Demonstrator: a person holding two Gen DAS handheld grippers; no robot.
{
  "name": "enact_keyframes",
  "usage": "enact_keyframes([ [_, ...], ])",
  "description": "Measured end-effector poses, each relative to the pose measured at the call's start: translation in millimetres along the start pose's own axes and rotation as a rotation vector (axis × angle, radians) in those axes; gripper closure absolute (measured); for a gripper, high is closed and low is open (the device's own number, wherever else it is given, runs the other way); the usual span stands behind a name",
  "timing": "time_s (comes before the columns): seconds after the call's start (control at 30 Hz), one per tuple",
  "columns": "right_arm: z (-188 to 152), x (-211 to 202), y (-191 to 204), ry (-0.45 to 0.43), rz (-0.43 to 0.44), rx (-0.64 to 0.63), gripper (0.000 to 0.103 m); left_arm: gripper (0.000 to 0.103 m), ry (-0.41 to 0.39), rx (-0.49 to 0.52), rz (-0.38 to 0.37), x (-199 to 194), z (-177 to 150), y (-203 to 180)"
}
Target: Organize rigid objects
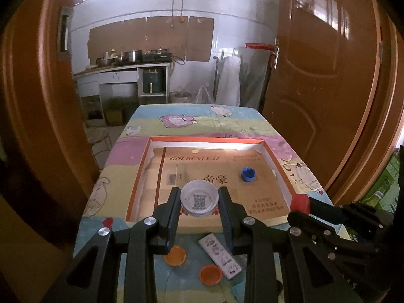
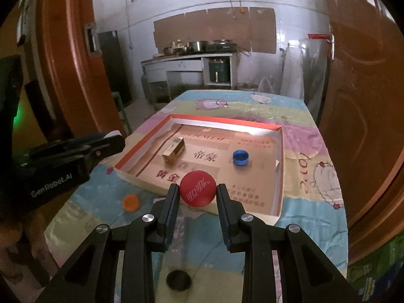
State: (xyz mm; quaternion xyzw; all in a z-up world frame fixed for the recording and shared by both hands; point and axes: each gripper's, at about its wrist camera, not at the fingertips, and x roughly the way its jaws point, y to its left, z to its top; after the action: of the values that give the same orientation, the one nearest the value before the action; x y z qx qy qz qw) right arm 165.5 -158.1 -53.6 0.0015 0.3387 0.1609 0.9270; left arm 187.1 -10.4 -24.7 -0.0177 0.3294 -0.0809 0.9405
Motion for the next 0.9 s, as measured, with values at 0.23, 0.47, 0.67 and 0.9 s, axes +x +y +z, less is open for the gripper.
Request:
enact_keyframes([
  [0.23,16,19,-18,0.018,-0.015,0.012,0.073,0.073,0.032,0.008,-0.004,28,17,-4],
  [0.47,34,37,-35,0.037,-0.028,0.01,0.073,0.073,0.049,0.018,-0.005,50,33,-11],
  [0.67,49,57,-49,0.056,-0.029,0.015,0.073,0.073,0.07,0.035,-0.006,74,48,-18],
  [0.9,68,84,-67,0.084,-0.03,0.011,0.073,0.073,0.108,0.055,-0.003,108,60,-23],
])
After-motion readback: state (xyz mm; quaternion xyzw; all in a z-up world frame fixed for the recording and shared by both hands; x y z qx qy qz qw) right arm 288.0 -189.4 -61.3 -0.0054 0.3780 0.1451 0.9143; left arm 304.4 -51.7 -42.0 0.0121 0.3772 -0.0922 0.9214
